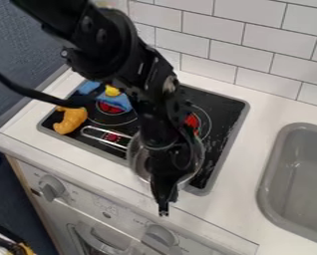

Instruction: Moved the silver pot to the bottom right of the burner

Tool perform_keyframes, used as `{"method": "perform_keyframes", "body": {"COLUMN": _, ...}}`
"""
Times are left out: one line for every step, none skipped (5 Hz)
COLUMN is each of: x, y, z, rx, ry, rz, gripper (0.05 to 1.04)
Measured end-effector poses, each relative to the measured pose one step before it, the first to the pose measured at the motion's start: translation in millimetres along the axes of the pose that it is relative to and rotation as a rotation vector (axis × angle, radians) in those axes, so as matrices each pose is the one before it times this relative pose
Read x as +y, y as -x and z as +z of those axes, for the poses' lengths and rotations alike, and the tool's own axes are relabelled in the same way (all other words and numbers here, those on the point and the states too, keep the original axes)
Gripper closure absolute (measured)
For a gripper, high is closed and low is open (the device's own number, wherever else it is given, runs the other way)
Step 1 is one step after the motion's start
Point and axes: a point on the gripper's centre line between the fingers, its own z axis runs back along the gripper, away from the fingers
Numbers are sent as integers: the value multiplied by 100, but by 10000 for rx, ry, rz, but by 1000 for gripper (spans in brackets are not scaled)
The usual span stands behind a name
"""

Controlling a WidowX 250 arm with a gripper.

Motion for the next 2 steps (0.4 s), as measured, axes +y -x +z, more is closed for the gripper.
{"method": "perform_keyframes", "body": {"x": 404, "y": 338, "z": 442, "rx": 108, "ry": 60, "rz": 956, "gripper": 510}}
{"method": "perform_keyframes", "body": {"x": 768, "y": 760, "z": 2378, "rx": 50, "ry": -211, "rz": 1677, "gripper": 222}}
